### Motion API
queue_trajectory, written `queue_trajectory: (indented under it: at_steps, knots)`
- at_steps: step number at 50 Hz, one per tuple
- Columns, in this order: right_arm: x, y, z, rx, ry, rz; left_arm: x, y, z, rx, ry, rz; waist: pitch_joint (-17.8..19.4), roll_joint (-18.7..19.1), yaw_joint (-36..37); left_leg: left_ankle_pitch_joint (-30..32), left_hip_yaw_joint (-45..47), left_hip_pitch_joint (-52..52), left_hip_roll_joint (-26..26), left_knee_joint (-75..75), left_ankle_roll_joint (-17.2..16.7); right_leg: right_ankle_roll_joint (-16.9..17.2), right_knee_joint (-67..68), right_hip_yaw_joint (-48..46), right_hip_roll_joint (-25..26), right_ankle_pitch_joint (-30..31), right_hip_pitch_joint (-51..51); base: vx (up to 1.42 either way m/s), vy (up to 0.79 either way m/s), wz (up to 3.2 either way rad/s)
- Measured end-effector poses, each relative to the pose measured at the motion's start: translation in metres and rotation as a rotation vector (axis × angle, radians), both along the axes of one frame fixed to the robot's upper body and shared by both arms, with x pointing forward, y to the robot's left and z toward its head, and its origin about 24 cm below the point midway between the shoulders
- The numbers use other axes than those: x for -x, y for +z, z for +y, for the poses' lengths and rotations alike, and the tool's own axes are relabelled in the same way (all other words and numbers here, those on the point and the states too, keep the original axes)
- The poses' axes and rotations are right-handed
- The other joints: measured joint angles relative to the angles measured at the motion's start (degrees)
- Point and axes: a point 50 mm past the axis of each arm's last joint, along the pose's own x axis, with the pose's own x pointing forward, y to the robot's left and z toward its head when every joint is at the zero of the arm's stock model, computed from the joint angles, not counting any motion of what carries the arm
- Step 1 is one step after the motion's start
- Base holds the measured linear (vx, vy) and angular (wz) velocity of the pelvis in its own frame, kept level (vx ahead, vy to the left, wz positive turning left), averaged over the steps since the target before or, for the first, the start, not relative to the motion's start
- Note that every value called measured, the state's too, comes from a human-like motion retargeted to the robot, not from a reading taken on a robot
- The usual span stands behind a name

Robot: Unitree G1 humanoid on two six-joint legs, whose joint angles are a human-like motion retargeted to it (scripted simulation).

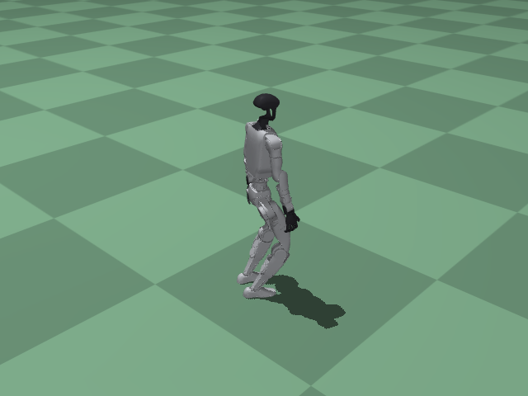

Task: Dance

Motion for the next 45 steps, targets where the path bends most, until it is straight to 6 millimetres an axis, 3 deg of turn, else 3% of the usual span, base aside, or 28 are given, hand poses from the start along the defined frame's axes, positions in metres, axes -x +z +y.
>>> queue_trajectory:
  at_steps: [11,13,20,26,28,31,34,37,41,45]
  knots:
    - [-0.016,0.001,0.016,-0.047,-0.012,-0.058,-0.015,0.003,0.007,-0.026,0.012,-0.037,-1.32,-4.34,-4.93,4.16,0.9,4.09,-5.97,-14.79,0.66,2.45,3.97,3.27,-6.31,-1.56,-4.57,0.01,0.05,0.13]
    - [-0.02,0.002,0.018,-0.056,-0.009,-0.068,-0.019,0.005,0.01,-0.034,0.013,-0.05,-2.36,-4.72,-5.73,7.21,0.36,5.67,-6.6,-21.36,0.56,2.52,3.18,4.14,-6.67,-1.04,-5.58,0.0,0.0,0.0]
    - [-0.003,-0.002,0.015,-0.032,-0.027,-0.037,-0.022,0.009,0.025,-0.092,0.001,-0.082,-2.42,-7.09,-6.98,7.57,-0.61,4.62,-8.01,-20.35,0.47,3.06,3.85,7.83,-8.27,-1.31,-4.9,-0.03,-0.1,0.16]
    - [-0.001,0.0,0.002,0.051,-0.042,-0.057,-0.022,0.009,0.024,-0.124,0.012,-0.097,-1.49,-6.73,-5.32,5.14,-1.26,0.82,-5.25,-12.21,-0.19,1.69,0.09,8.18,-5.33,-2.99,-2.61,-0.04,-0.18,-0.02]
    - [-0.012,0.005,-0.007,0.099,-0.052,-0.098,-0.027,0.01,0.023,-0.129,0.024,-0.113,-1.06,-2.45,-2.95,2.72,-2.29,-3.46,0.88,-3.95,-1.51,-0.01,-5.9,6.86,0.73,-0.49,-0.49,-0.01,-0.19,-0.53]
    - [-0.028,0.014,-0.02,0.166,-0.062,-0.175,-0.023,0.009,0.022,-0.127,0.037,-0.116,0.51,-0.38,-0.62,5.02,-2.02,-8.73,5.48,5.58,-2.52,-1.46,-6.05,6.45,3.68,-0.15,-0.11,-0.02,-0.19,-0.27]
    - [-0.063,0.035,-0.037,0.241,-0.079,-0.329,-0.029,0.01,0.022,-0.12,0.03,-0.137,-0.07,2.63,2.88,3.77,-1.62,-16.29,11.18,11.25,-0.5,-2.83,-12.09,6.3,8.03,3.51,-0.18,0.04,-0.16,-0.29]
    - [-0.105,0.067,-0.045,0.29,-0.074,-0.554,-0.03,0.012,0.026,-0.124,0.004,-0.15,-0.64,3.45,6.02,5.4,-2.46,-21.28,10.64,11.22,-0.14,-3.05,-16.13,7.07,9.81,6.19,-0.78,0.07,-0.12,-0.27]
    - [-0.156,0.128,-0.032,0.271,-0.011,-0.923,-0.029,0.015,0.035,-0.142,-0.036,-0.156,-1.25,3.51,8.9,8.4,-2.94,-25.43,7.96,9.75,-0.41,-2.55,-18.02,7.89,10.83,8.13,-1.88,0.08,-0.08,-0.14]
    - [-0.179,0.186,-0.005,0.179,0.081,-1.231,-0.026,0.017,0.041,-0.147,-0.06,-0.161,-1.6,3.65,10.53,9.89,-3.27,-27.03,6.39,10.34,-0.66,-1.91,-17.98,8.31,11.4,8.57,-2.0,0.05,-0.03,-0.06]
